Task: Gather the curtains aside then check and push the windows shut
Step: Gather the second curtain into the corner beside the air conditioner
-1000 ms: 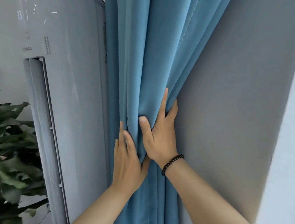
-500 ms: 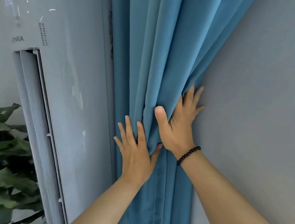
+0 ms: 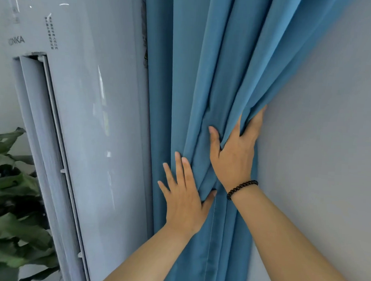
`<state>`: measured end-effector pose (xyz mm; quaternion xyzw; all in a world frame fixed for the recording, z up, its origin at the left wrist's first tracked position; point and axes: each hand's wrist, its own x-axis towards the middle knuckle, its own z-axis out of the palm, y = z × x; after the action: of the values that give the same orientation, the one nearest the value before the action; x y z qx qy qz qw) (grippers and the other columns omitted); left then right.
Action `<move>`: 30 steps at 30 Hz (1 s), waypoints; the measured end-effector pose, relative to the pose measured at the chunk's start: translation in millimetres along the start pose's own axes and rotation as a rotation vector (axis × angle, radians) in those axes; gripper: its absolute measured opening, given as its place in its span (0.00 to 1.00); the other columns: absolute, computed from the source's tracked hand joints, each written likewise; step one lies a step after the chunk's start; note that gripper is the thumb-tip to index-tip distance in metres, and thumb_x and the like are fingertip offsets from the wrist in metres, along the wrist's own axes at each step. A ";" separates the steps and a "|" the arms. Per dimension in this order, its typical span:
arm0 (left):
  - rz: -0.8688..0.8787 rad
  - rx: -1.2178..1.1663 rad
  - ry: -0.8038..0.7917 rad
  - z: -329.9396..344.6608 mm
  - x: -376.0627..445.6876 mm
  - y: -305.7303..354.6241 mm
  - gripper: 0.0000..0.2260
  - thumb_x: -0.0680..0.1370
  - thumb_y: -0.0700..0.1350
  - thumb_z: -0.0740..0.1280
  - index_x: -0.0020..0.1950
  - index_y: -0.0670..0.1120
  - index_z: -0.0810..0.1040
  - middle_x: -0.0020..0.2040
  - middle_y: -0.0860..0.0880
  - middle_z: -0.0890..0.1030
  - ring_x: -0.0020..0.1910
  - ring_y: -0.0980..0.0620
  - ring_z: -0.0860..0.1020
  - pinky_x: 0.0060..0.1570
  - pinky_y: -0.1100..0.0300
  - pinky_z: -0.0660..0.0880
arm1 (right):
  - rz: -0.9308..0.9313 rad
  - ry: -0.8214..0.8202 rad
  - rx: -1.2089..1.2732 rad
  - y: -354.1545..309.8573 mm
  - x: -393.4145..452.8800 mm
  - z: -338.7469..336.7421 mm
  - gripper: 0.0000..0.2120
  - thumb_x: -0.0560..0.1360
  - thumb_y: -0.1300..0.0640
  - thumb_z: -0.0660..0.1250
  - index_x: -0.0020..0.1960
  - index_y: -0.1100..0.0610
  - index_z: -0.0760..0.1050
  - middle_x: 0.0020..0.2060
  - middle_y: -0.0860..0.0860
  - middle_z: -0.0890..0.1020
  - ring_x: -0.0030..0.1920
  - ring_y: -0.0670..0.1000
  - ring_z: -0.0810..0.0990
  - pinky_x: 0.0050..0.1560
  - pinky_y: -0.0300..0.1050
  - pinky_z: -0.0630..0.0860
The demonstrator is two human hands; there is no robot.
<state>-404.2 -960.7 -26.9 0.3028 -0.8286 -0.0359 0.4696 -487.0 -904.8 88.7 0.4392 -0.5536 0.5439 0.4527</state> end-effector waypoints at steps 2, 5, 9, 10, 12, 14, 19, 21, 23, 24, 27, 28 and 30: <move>0.008 0.001 -0.008 3.0 2.8 0.1 0.50 0.74 0.67 0.60 0.73 0.48 0.24 0.77 0.50 0.31 0.76 0.37 0.39 0.68 0.29 0.52 | -0.072 0.027 -0.042 4.8 -1.1 5.5 0.33 0.79 0.56 0.64 0.75 0.52 0.45 0.70 0.74 0.53 0.72 0.73 0.53 0.67 0.71 0.60; 0.049 -0.004 -0.008 5.3 10.5 -8.9 0.48 0.74 0.68 0.58 0.74 0.49 0.26 0.78 0.52 0.32 0.77 0.37 0.40 0.69 0.30 0.52 | -0.119 0.053 -0.027 7.9 -1.4 16.8 0.35 0.78 0.60 0.65 0.74 0.50 0.45 0.67 0.78 0.56 0.70 0.76 0.57 0.64 0.71 0.64; 0.073 -0.022 -0.005 9.9 23.2 -24.4 0.46 0.75 0.68 0.56 0.74 0.50 0.26 0.78 0.54 0.34 0.77 0.40 0.41 0.72 0.35 0.50 | -0.235 0.063 0.038 13.2 0.7 36.8 0.46 0.75 0.64 0.67 0.77 0.45 0.38 0.69 0.74 0.51 0.69 0.77 0.58 0.61 0.72 0.67; 0.071 -0.022 -0.003 11.1 27.1 -28.8 0.46 0.75 0.68 0.55 0.74 0.51 0.26 0.78 0.54 0.35 0.78 0.41 0.42 0.73 0.37 0.50 | -0.271 0.058 0.059 14.4 2.1 42.1 0.48 0.74 0.64 0.68 0.77 0.43 0.37 0.69 0.70 0.51 0.69 0.77 0.58 0.60 0.72 0.68; 0.071 -0.012 0.009 15.2 35.1 -40.4 0.45 0.75 0.68 0.55 0.75 0.51 0.27 0.79 0.53 0.38 0.78 0.42 0.43 0.73 0.40 0.50 | -0.329 0.045 0.091 14.8 3.8 54.1 0.45 0.73 0.64 0.69 0.77 0.43 0.43 0.70 0.64 0.52 0.68 0.78 0.58 0.60 0.74 0.67; 0.063 -0.008 0.000 19.7 43.8 -53.0 0.45 0.75 0.68 0.56 0.75 0.51 0.27 0.79 0.52 0.39 0.78 0.43 0.43 0.73 0.40 0.49 | -0.340 -0.018 0.072 13.4 4.4 68.3 0.37 0.75 0.63 0.67 0.74 0.45 0.50 0.71 0.62 0.52 0.70 0.78 0.55 0.61 0.76 0.64; 0.070 0.120 0.031 35.0 67.9 -82.3 0.43 0.75 0.69 0.50 0.78 0.43 0.36 0.79 0.45 0.46 0.77 0.39 0.50 0.70 0.36 0.56 | -0.226 -0.158 -0.073 10.5 4.8 112.9 0.33 0.76 0.63 0.61 0.75 0.45 0.53 0.71 0.61 0.55 0.73 0.74 0.46 0.63 0.79 0.57; 0.069 0.169 0.039 43.9 76.3 -94.7 0.44 0.75 0.68 0.50 0.78 0.40 0.38 0.79 0.41 0.49 0.76 0.37 0.52 0.69 0.35 0.60 | -0.202 -0.176 -0.112 13.6 2.5 131.5 0.32 0.77 0.61 0.60 0.76 0.45 0.52 0.73 0.62 0.54 0.73 0.73 0.46 0.64 0.79 0.56; 0.062 0.189 0.037 53.3 82.1 -106.7 0.44 0.75 0.68 0.51 0.78 0.39 0.40 0.79 0.39 0.48 0.77 0.37 0.52 0.69 0.36 0.62 | -0.179 -0.196 -0.153 17.7 -1.3 147.8 0.30 0.78 0.55 0.59 0.77 0.45 0.51 0.74 0.61 0.53 0.74 0.72 0.46 0.64 0.78 0.56; 0.060 0.188 0.029 57.5 84.2 -111.5 0.44 0.76 0.68 0.51 0.78 0.38 0.40 0.79 0.39 0.47 0.77 0.37 0.50 0.70 0.38 0.62 | -0.165 -0.207 -0.165 19.5 -3.2 154.1 0.29 0.79 0.52 0.58 0.77 0.45 0.50 0.74 0.61 0.52 0.74 0.72 0.46 0.64 0.79 0.55; 0.078 0.153 0.017 68.2 91.0 -122.5 0.43 0.77 0.66 0.52 0.78 0.38 0.40 0.79 0.39 0.43 0.78 0.40 0.46 0.72 0.41 0.59 | -0.146 -0.223 -0.175 26.2 -6.4 171.0 0.30 0.79 0.40 0.55 0.77 0.45 0.50 0.74 0.61 0.53 0.74 0.72 0.46 0.65 0.78 0.53; 0.081 0.139 0.014 70.4 93.7 -124.8 0.43 0.77 0.65 0.53 0.78 0.39 0.39 0.79 0.39 0.42 0.78 0.41 0.45 0.73 0.42 0.58 | -0.145 -0.227 -0.176 28.6 -5.8 176.0 0.31 0.78 0.37 0.55 0.77 0.46 0.50 0.74 0.62 0.53 0.74 0.72 0.46 0.65 0.78 0.52; 0.082 0.103 0.015 73.6 100.0 -128.0 0.42 0.77 0.64 0.54 0.77 0.41 0.35 0.79 0.41 0.39 0.78 0.44 0.43 0.74 0.44 0.56 | -0.144 -0.226 -0.178 31.6 -2.4 185.6 0.35 0.76 0.35 0.58 0.77 0.46 0.50 0.74 0.62 0.52 0.74 0.72 0.46 0.66 0.78 0.52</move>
<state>-440.7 -1135.0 -36.3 0.2927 -0.8374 0.0281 0.4607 -521.9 -1089.7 80.1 0.4942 -0.6141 0.4058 0.4626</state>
